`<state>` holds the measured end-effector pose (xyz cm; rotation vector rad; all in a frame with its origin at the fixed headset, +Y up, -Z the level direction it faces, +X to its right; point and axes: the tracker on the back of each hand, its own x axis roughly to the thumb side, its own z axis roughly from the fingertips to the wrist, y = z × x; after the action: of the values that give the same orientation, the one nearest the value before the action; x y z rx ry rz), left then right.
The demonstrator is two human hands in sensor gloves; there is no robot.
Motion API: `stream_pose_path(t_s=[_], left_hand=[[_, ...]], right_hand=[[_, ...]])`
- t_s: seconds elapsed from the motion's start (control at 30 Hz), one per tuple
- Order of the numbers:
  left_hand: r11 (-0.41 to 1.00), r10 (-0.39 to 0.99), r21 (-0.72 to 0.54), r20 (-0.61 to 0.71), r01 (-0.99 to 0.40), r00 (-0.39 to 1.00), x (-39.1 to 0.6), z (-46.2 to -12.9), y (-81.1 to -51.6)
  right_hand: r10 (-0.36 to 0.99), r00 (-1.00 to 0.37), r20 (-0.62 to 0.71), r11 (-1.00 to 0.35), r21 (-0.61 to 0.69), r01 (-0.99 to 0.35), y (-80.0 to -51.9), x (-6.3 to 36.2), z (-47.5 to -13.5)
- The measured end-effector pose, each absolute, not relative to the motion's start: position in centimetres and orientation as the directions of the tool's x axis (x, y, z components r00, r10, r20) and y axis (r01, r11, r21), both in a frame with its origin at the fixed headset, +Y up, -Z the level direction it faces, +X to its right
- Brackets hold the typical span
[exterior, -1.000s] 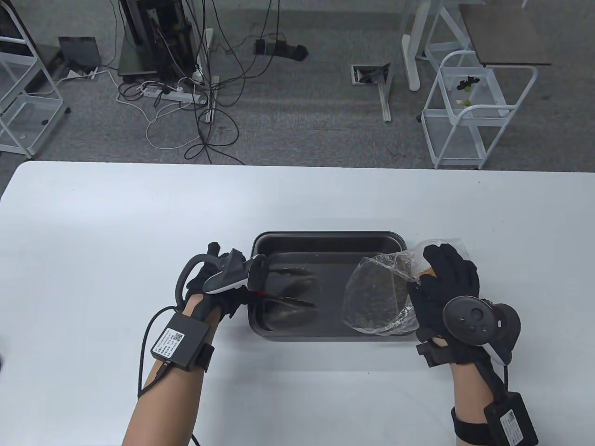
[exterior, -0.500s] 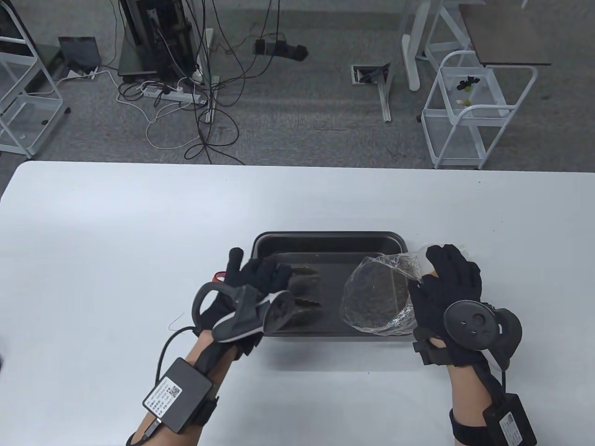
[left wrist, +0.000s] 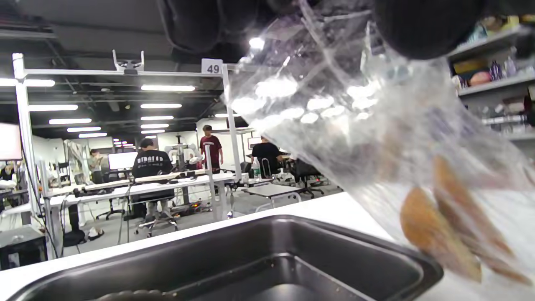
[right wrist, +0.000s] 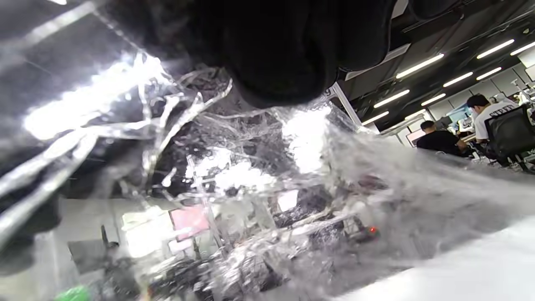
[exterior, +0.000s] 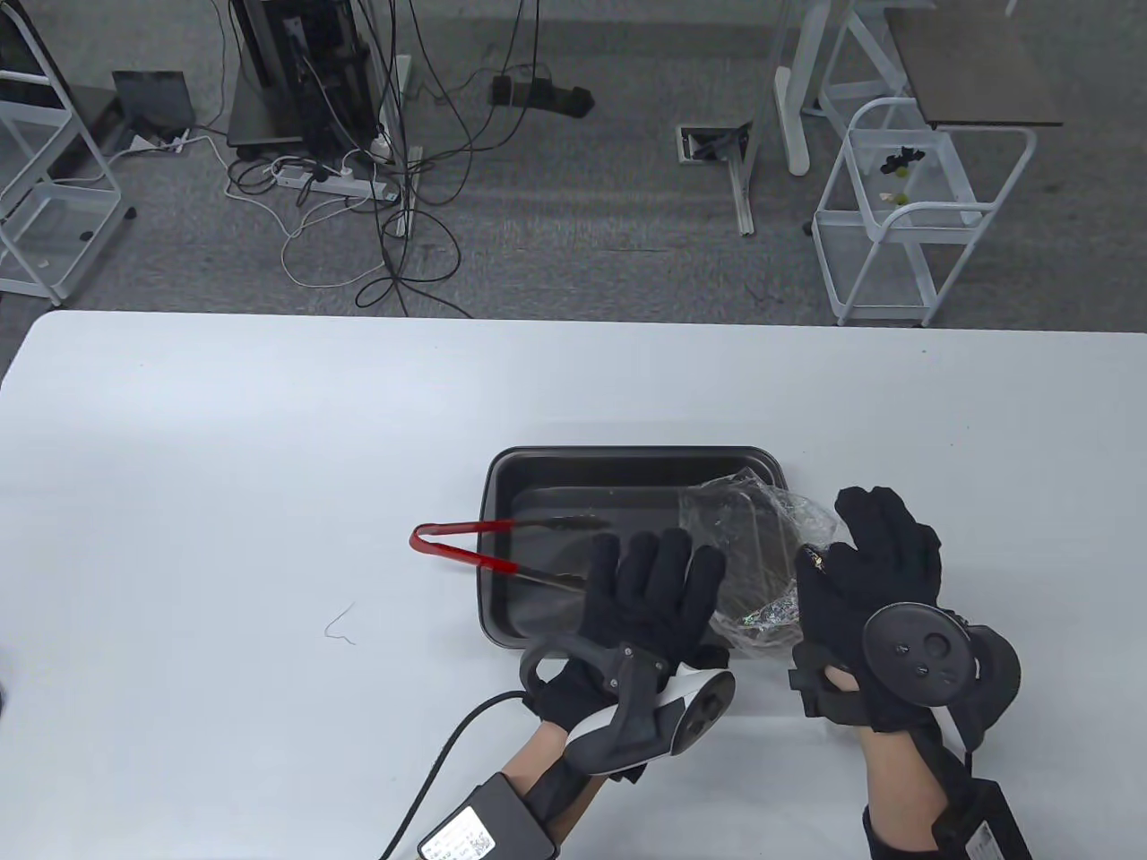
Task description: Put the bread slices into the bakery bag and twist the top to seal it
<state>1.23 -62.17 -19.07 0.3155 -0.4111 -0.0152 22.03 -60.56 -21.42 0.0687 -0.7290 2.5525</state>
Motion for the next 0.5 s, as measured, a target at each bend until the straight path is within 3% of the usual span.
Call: stream_pose_path(t_s=[0.07,0.23,0.4,0.5], left_hand=[[0.940,-0.074,0.336,0.360,-0.055,0.930,0.7,-19.0,-61.6],[0.977,-0.078,0.215,0.409,-0.013,0.909,0.6,-19.4,-61.7],[0.947,-0.113,0.320,0.374,-0.014,0.920,-0.1,-18.7,-61.0],[0.938,-0.125,0.347,0.367,-0.011,0.922,-0.9,-18.2,-59.3]], right_hand=[[0.428,-0.887,0.174,-0.745,-0.487,-0.456,-60.5,21.9,-21.3],[0.451,-0.867,0.213,-0.727,-0.476,-0.495,-60.1,21.4,-20.9],[0.447,-0.871,0.204,-0.743,-0.457,-0.489,-59.6,21.4,-20.4],[0.519,-0.828,0.212,-0.747,-0.358,-0.560,-59.1,21.8,-20.2]])
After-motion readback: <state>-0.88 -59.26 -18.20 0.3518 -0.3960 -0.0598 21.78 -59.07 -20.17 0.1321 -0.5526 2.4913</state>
